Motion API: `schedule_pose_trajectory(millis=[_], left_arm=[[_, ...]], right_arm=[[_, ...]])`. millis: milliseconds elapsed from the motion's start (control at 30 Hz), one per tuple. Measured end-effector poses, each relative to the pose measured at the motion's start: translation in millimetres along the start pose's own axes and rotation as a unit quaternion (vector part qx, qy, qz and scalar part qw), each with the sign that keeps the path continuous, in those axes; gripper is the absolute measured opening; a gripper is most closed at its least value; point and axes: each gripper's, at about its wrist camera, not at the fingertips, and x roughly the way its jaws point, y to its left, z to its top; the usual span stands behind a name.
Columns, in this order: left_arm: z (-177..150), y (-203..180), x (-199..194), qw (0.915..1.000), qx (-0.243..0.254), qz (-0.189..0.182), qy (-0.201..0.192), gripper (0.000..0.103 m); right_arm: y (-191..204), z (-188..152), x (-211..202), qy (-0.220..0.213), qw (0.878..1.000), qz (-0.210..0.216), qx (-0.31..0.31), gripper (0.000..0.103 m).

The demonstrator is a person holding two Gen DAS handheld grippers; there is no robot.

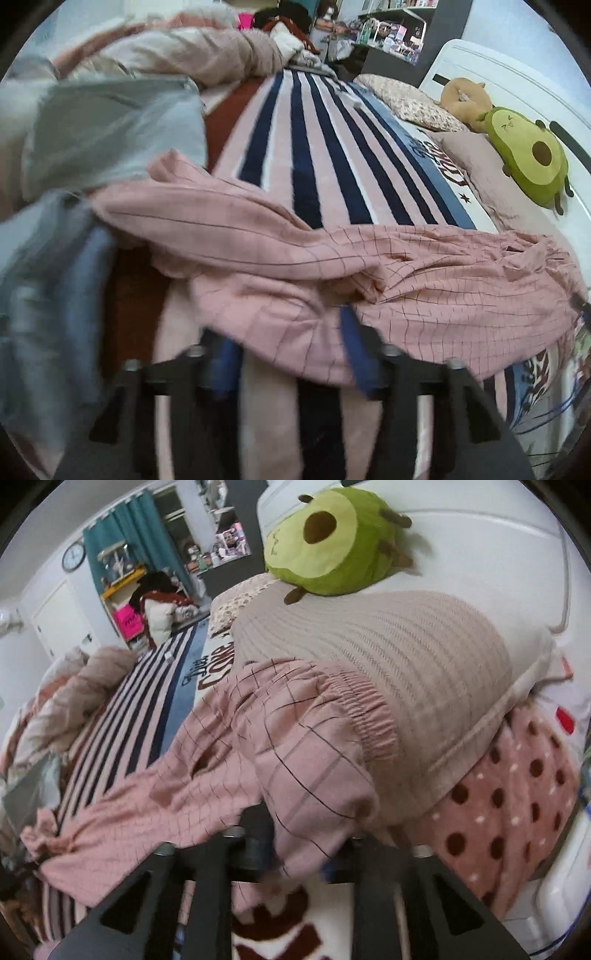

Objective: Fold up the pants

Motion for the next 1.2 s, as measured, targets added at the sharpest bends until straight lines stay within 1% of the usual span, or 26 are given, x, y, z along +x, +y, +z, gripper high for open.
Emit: schedule_pose_trajectory(millis=[33, 100, 133, 200, 267, 300, 333, 367, 400, 467, 533, 600, 633, 733, 767, 800, 867, 900, 933, 1000, 1033, 1067, 1100, 1167, 1200], left_arm=[[1.0, 2.6, -7.4, 0.9999, 0.004, 0.011, -0.007, 0.06], [5.1, 7.1, -24.8, 0.9989, 0.01, 0.038, -0.024, 0.061], [7.9, 9.5, -33.3, 0.9984, 0.012, 0.043, -0.035, 0.062], [16.4, 7.8, -41.3, 0.9982, 0.025, 0.028, -0.047, 0.064], [24.6, -1.5, -38.0, 0.998, 0.043, 0.008, -0.047, 0.065], [29.8, -11.7, -31.3, 0.9971, 0.06, -0.012, -0.044, 0.065], [32.4, -18.9, -26.0, 0.9962, 0.072, -0.024, -0.042, 0.065], [35.2, -28.9, -17.6, 0.9946, 0.089, -0.037, -0.038, 0.065], [37.9, -39.0, -8.0, 0.9927, 0.105, -0.049, -0.032, 0.065], [40.3, -52.9, 8.3, 0.9895, 0.125, -0.07, -0.022, 0.065], [43.4, -69.3, 33.0, 0.9853, 0.137, -0.103, -0.003, 0.065], [43.8, -81.0, 54.0, 0.9817, 0.147, -0.12, 0.019, 0.065], [43.0, -85.0, 65.0, 0.98, 0.155, -0.121, 0.03, 0.065], [40.9, -92.7, 89.1, 0.9769, 0.166, -0.124, 0.053, 0.065], [40.5, -93.2, 95.0, 0.9759, 0.166, -0.127, 0.061, 0.065], [39.5, -93.7, 99.6, 0.9749, 0.168, -0.13, 0.067, 0.065], [37.0, -94.7, 101.6, 0.9723, 0.174, -0.138, 0.072, 0.065], [35.6, -95.2, 101.5, 0.9713, 0.176, -0.141, 0.075, 0.065], [33.5, -95.7, 101.0, 0.9705, 0.179, -0.141, 0.077, 0.064], [29.5, -98.2, 99.3, 0.9686, 0.188, -0.141, 0.082, 0.061], [26.9, -99.5, 97.7, 0.9677, 0.195, -0.137, 0.083, 0.059], [25.0, -100.2, 96.2, 0.9676, 0.201, -0.129, 0.082, 0.053], [23.1, -101.9, 95.0, 0.9686, 0.207, -0.113, 0.079, 0.044], [21.2, -102.2, 92.3, 0.9699, 0.211, -0.096, 0.075, 0.033], [19.9, -101.7, 90.5, 0.9702, 0.211, -0.094, 0.072, 0.03]], right_arm=[[0.3, 1.4, -6.4, -0.005, 1.0, -0.012, -0.014, 0.038], [-0.4, 6.3, -19.6, -0.019, 0.998, -0.041, -0.038, 0.039], [1.0, 10.2, -27.8, -0.028, 0.997, -0.055, -0.053, 0.043], [5.9, 19.0, -38.2, -0.045, 0.994, -0.064, -0.081, 0.046], [17.5, 32.5, -41.7, -0.054, 0.99, -0.061, -0.114, 0.047], [23.1, 37.0, -40.0, -0.053, 0.989, -0.053, -0.125, 0.047], [30.2, 43.9, -35.3, -0.047, 0.988, -0.036, -0.142, 0.047], [39.9, 51.0, -27.2, -0.038, 0.986, -0.019, -0.163, 0.047], [46.9, 55.3, -19.3, -0.031, 0.982, -0.013, -0.184, 0.048], [58.4, 59.5, -4.1, -0.023, 0.975, -0.025, -0.221, 0.049], [61.0, 66.8, 15.2, -0.016, 0.968, -0.047, -0.246, 0.051], [58.1, 74.9, 33.9, 0.004, 0.968, -0.046, -0.246, 0.058], [54.8, 79.5, 43.7, 0.015, 0.969, -0.04, -0.242, 0.06], [45.3, 88.2, 68.8, 0.033, 0.97, -0.041, -0.238, 0.063], [41.0, 89.7, 74.0, 0.039, 0.971, -0.036, -0.233, 0.063], [35.5, 90.6, 79.3, 0.051, 0.974, -0.02, -0.222, 0.063], [30.4, 89.6, 82.5, 0.061, 0.977, 0.006, -0.202, 0.058], [30.0, 86.3, 80.5, 0.062, 0.978, 0.018, -0.197, 0.047], [32.0, 81.8, 77.3, 0.06, 0.978, 0.021, -0.199, 0.039], [36.3, 75.6, 71.3, 0.052, 0.977, 0.018, -0.208, 0.033], [39.0, 72.2, 66.4, 0.048, 0.976, 0.018, -0.211, 0.028], [41.1, 69.3, 61.6, 0.044, 0.976, 0.018, -0.213, 0.026], [43.4, 67.6, 57.8, 0.041, 0.976, 0.015, -0.215, 0.022], [47.3, 64.0, 47.6, 0.028, 0.974, 0.005, -0.223, 0.015], [49.2, 61.4, 41.4, 0.02, 0.974, -0.002, -0.225, 0.01]])
